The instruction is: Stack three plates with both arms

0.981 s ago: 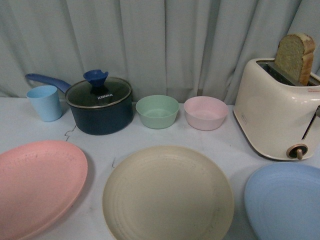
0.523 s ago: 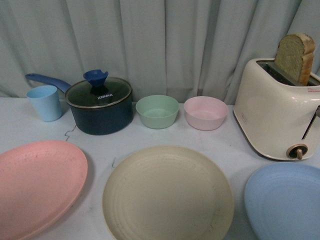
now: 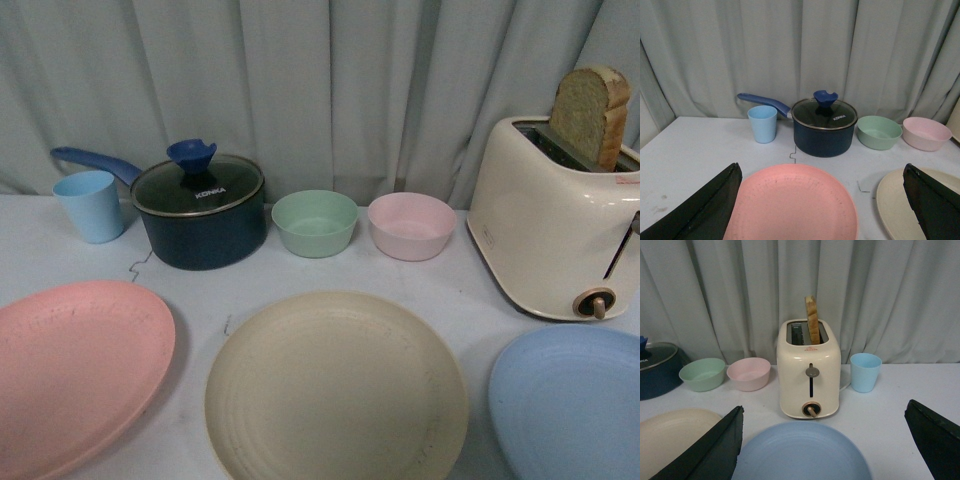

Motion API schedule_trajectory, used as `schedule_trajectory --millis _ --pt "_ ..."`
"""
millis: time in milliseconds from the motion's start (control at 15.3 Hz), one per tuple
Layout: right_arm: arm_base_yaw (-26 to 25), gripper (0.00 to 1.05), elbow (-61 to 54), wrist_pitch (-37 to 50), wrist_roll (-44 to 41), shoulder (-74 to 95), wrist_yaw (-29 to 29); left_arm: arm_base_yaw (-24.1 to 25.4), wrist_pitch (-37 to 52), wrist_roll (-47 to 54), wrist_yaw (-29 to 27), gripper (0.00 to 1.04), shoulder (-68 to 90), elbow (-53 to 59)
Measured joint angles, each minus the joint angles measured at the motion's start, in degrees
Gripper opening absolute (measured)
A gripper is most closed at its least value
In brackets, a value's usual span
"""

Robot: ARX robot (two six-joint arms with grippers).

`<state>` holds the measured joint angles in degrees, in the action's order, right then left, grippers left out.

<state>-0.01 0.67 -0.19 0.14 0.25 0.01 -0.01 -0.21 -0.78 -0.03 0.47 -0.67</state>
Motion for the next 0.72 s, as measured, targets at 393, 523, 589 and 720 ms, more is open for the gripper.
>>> schedule_trajectory --millis 393,523,589,720 --pt "0.0 0.98 0.0 0.0 0.0 0.0 0.0 0.0 0.0 0.0 0.0 0.98 0.0 0.0" --pt "0.0 0.98 0.0 0.0 0.0 0.0 0.0 0.0 0.0 0.0 0.0 0.98 0.0 0.0" --pt "0.0 0.98 0.0 0.0 0.0 0.0 0.0 0.0 0.0 0.0 0.0 0.98 0.0 0.0" --pt "0.0 0.98 0.0 0.0 0.0 0.0 0.0 0.0 0.0 0.0 0.0 0.98 0.0 0.0"
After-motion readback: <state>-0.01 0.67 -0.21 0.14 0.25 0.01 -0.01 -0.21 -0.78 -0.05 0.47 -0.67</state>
